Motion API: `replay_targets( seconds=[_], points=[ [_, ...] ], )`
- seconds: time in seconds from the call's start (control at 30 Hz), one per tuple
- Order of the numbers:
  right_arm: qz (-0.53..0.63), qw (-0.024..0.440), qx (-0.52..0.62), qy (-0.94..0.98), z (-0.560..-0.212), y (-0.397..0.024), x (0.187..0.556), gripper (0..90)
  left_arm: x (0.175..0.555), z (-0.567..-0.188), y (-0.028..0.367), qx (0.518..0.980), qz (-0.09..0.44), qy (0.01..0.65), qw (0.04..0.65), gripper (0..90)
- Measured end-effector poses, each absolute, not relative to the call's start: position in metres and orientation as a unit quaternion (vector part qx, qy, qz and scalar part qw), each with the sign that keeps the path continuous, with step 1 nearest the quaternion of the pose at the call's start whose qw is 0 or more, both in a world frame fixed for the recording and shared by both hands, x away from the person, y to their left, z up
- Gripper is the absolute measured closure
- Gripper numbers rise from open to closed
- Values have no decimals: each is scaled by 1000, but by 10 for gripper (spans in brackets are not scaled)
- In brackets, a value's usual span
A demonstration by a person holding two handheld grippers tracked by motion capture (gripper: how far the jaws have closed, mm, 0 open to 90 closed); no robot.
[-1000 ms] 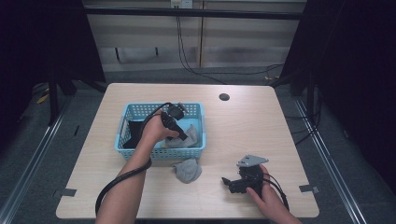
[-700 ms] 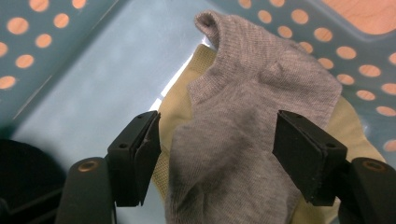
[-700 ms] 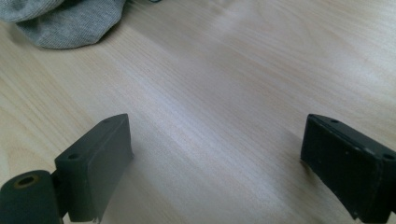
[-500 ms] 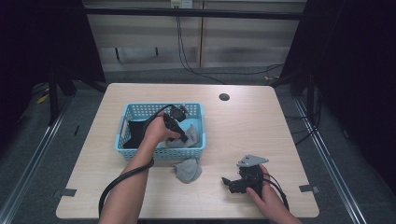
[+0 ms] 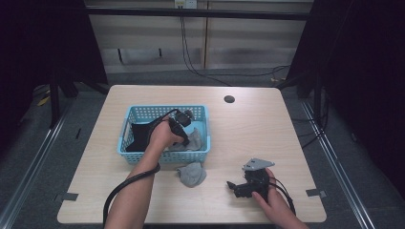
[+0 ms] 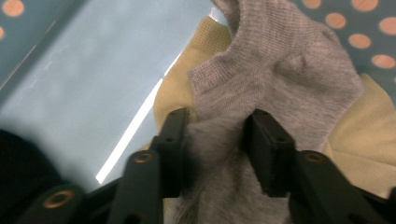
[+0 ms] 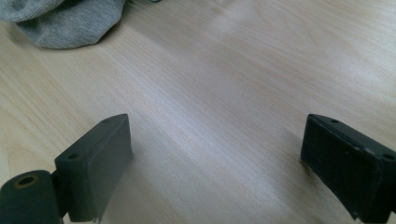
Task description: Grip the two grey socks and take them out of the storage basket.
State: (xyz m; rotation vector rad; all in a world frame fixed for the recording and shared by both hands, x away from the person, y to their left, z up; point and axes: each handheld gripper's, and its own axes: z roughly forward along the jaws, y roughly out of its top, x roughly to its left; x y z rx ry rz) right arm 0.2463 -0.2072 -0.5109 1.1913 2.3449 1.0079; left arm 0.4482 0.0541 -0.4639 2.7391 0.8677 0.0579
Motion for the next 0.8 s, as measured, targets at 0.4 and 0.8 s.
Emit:
replay_targets(
  seconds=[0.4,0.8],
  points=[
    [354,164,415,822,-511,-207,247,83,445,-442,53,940,10,318,120,791],
    [353,164,416,822,-511,-207,247,83,446,-413,67,932,-1,333,142,789]
  ],
)
